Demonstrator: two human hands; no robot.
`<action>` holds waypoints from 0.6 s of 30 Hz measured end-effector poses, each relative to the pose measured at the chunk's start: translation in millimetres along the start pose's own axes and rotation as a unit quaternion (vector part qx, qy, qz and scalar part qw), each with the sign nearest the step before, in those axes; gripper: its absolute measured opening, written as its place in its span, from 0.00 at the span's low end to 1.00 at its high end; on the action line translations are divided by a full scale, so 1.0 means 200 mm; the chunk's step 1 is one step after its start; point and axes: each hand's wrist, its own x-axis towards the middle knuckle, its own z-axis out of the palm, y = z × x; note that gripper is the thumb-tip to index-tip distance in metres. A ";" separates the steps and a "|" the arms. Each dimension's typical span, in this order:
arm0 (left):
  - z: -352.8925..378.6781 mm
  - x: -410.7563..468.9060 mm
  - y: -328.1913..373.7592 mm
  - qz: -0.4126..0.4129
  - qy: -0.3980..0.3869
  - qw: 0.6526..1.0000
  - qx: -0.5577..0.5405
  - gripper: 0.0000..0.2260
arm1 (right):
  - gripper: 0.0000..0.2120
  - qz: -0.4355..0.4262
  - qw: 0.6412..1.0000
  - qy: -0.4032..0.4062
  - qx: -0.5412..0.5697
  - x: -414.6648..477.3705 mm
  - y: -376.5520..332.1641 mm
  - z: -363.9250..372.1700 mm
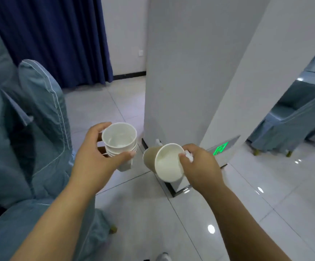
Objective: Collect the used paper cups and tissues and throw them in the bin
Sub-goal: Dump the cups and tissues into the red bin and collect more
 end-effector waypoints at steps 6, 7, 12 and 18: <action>0.15 0.34 -0.08 -0.043 0.068 0.997 0.012 0.31 | 0.09 -0.051 0.996 -0.077 -0.016 0.57 -0.04 0.07; 0.16 0.40 -0.10 -0.054 0.080 0.995 0.015 0.31 | 0.10 -0.058 0.994 -0.089 -0.017 0.66 -0.05 0.10; 0.17 0.72 -0.24 -0.087 0.126 0.988 0.014 0.30 | 0.12 -0.104 0.985 -0.134 -0.027 1.08 -0.13 0.27; 0.11 1.29 -0.41 -0.099 0.179 0.979 0.002 0.29 | 0.13 -0.157 0.972 -0.168 -0.047 1.67 -0.33 0.55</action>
